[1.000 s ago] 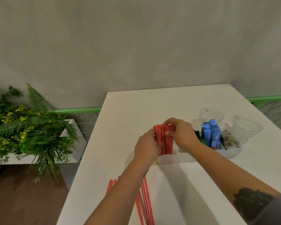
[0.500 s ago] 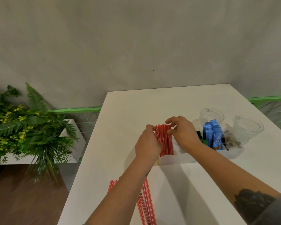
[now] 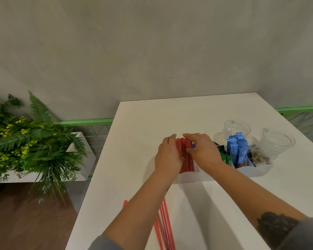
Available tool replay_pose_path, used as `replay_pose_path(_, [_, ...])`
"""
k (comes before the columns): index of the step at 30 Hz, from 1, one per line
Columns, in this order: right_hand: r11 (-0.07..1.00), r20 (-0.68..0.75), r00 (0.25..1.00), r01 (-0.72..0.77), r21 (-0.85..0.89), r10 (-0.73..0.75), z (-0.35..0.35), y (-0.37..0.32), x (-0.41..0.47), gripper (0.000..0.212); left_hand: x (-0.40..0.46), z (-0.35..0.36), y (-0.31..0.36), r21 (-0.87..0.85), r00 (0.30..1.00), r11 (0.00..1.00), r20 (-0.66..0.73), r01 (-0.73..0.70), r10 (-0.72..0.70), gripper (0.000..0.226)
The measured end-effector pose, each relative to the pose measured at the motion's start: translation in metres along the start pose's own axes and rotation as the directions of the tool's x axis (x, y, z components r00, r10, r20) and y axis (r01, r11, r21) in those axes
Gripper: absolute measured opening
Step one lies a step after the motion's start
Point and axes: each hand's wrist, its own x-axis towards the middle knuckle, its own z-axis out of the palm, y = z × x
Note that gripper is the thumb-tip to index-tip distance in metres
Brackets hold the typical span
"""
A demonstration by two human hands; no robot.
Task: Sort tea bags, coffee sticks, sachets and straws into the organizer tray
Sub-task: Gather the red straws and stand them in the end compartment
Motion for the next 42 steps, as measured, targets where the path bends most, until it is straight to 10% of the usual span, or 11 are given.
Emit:
replay_pose_path(18, [0.994, -0.278, 0.957, 0.101, 0.041, -0.086, 0.002, -0.036, -0.051, 0.032, -0.057, -0.055, -0.045, -0.097, 0.978, 0.994, -0.195, 0.057, -0.075, 0.055])
replay_pose_path(34, [0.994, -0.144, 0.989, 0.041, 0.104, -0.026, 0.061, -0.092, -0.153, 0.025, -0.151, -0.053, -0.107, 0.209, 0.876, 0.876, 0.126, 0.435, -0.465, 0.092])
replay_pose_path(42, [0.996, -0.151, 0.988, -0.005, 0.085, 0.018, 0.068, -0.104, -0.173, 0.025, -0.154, -0.047, -0.111, 0.231, 0.875, 0.884, 0.180, 0.406, -0.449, 0.057])
